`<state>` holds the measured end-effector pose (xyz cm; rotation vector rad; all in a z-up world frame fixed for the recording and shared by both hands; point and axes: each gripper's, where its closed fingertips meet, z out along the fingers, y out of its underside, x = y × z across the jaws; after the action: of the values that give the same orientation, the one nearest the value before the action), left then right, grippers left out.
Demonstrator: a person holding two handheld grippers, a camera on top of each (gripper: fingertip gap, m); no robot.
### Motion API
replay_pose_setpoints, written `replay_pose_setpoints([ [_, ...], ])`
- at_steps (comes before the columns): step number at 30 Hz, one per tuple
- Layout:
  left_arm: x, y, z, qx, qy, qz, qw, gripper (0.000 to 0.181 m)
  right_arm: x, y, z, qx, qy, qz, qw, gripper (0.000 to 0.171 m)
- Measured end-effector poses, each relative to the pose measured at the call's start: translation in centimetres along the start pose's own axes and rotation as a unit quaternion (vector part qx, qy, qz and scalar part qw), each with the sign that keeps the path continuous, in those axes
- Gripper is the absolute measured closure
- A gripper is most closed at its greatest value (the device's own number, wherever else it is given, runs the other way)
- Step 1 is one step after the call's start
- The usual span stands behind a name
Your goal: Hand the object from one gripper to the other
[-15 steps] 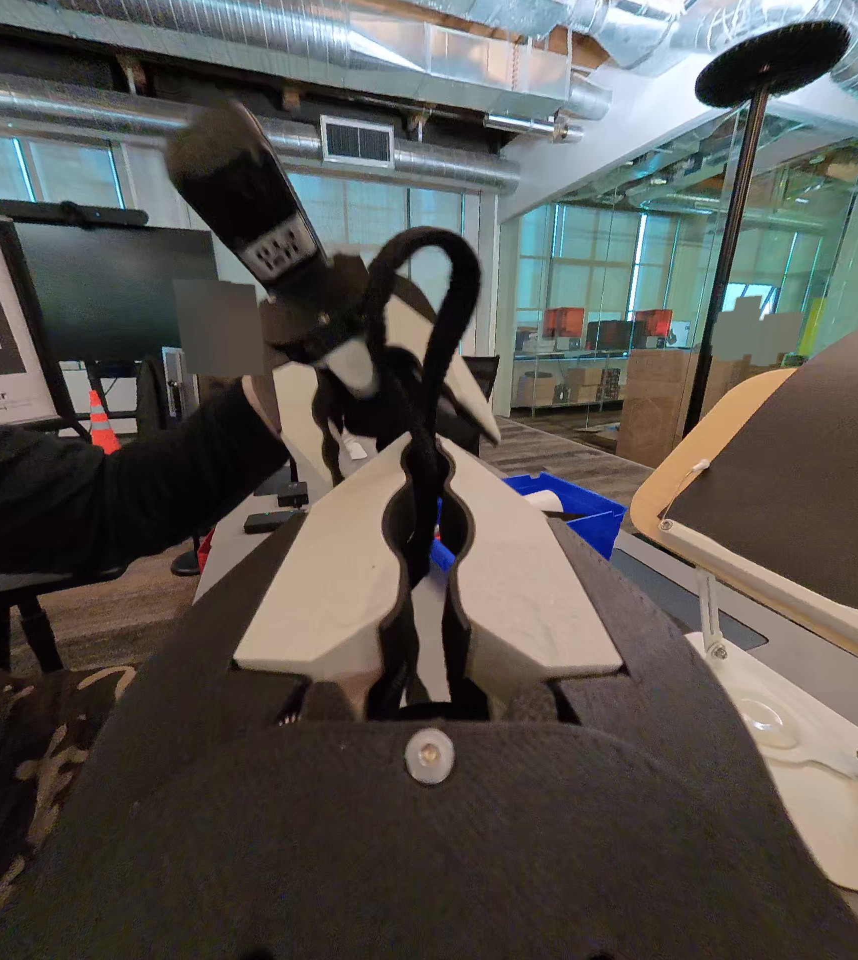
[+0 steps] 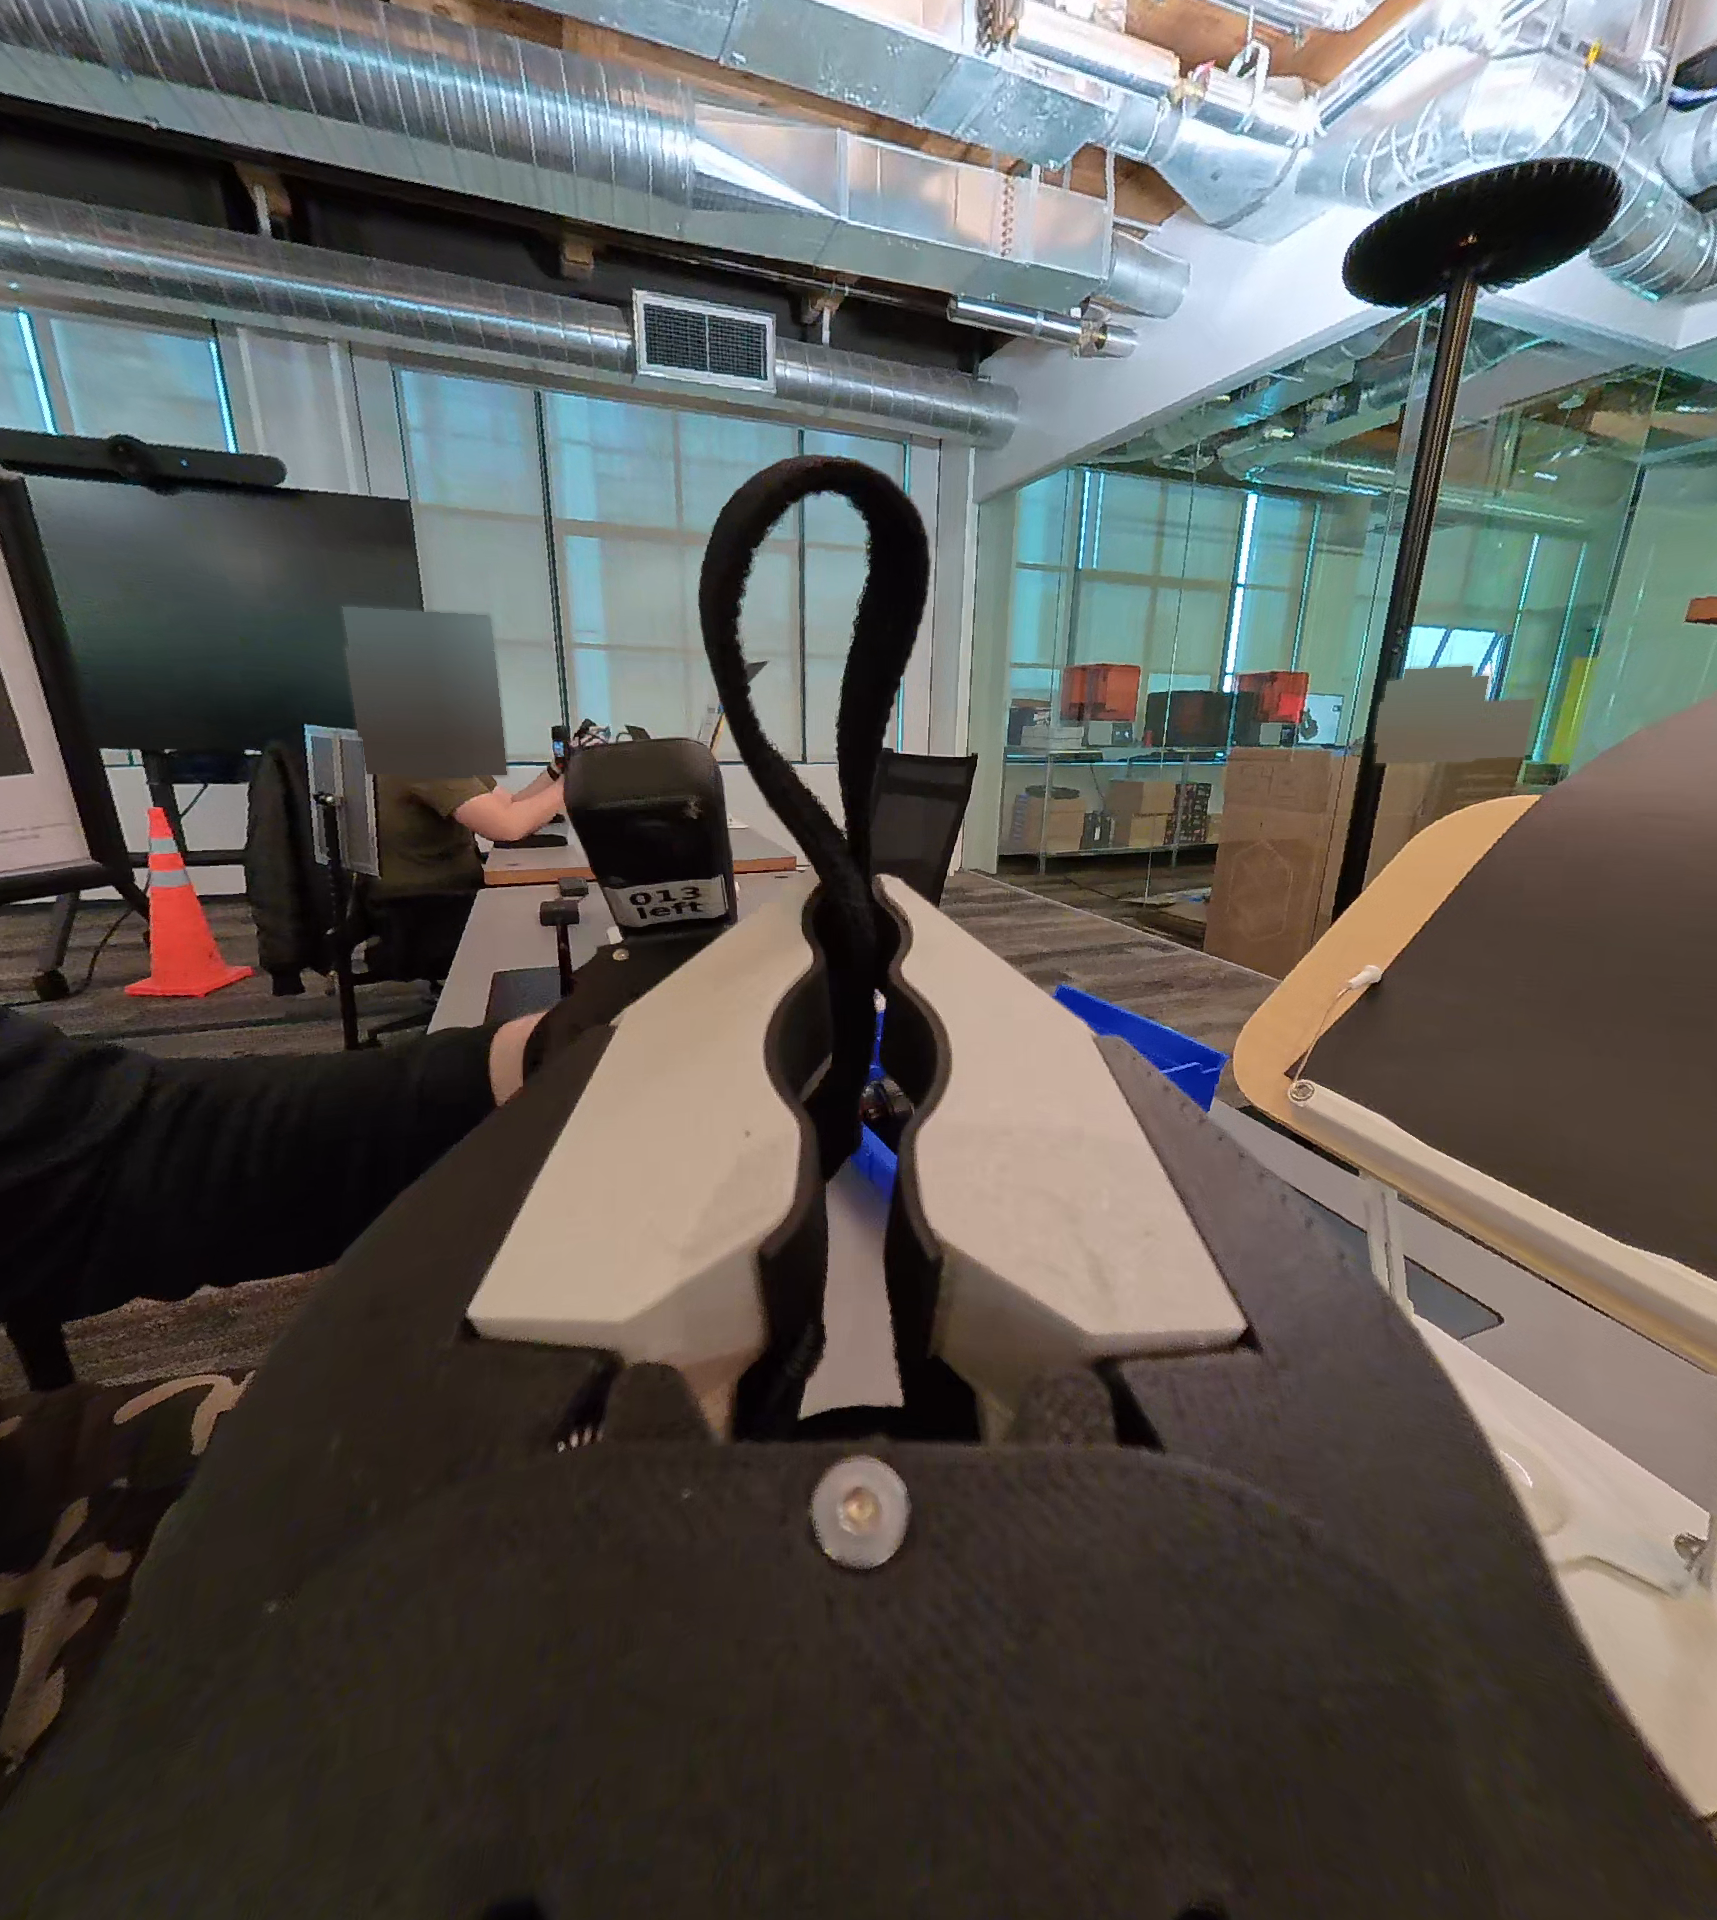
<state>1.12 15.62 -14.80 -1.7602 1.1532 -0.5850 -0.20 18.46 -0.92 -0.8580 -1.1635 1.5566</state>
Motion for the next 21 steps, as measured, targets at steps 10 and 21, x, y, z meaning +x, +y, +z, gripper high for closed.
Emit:
replay_pose_setpoints([
  [10,-3.8,-0.6,-1.8,0.002,-0.065,-0.001,0.998,0.181,-1.5,0.1,0.5,-0.006,-0.030,-0.014,0.999,0.143],
  [21,-9.4,-7.1,-8.2,0.040,-0.160,0.052,0.985,0.181,-6.6,0.4,-0.6,-0.038,-0.147,-0.016,0.988,0.052],
])
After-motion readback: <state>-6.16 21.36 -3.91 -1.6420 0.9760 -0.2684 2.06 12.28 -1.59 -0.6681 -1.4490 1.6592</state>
